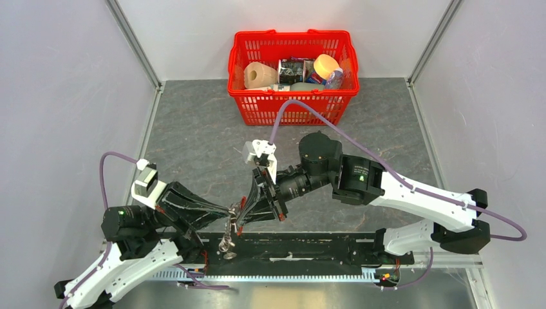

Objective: Put the keys on the keyring

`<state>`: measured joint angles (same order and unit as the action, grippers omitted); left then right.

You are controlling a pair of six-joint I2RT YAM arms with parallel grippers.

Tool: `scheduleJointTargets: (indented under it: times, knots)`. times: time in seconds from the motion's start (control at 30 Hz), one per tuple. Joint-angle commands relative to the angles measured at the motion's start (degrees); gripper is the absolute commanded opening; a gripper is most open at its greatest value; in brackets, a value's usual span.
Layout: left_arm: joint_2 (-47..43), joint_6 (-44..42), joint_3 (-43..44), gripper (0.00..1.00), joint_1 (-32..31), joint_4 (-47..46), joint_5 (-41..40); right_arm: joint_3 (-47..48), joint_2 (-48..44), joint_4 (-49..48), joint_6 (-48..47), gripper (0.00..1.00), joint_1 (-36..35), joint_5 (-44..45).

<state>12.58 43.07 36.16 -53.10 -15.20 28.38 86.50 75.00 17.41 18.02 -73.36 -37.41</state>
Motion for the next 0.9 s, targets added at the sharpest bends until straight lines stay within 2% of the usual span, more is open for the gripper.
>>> scheduleJointTargets:
  times: [0.0,0.3,0.43,0.5,0.73,0.87]
  knots:
    - [-0.34,1.05,0.18,0.02,0.10,-3.56,-2.97,1.83,0.50,-3.25,0.44,0.00,-0.72,-0.66]
    - [-0.47,1.14,0.16,0.02,0.10,-4.31,-3.11,1.97,0.12,-1.77,-0.11,0.01,-0.83,2.55]
    - [-0.60,1.14,0.14,0.02,0.10,-4.00,-3.24,0.90,-1.99,0.38,-0.68,0.33,-0.82,5.90]
    - [-0.63,1.14,0.26,0.02,0.10,-4.04,-3.24,-0.18,-3.82,1.56,-1.17,0.43,-0.74,8.36]
    - [-0.67,0.53,0.38,0.02,0.10,-2.91,-4.33,-4.32,-13.19,5.26,-2.47,0.62,-0.71,16.91]
    - [-0.04,-0.55,0.59,0.02,0.10,-0.49,-6.69,-6.91,-18.13,7.43,-2.15,0.71,-0.73,25.37]
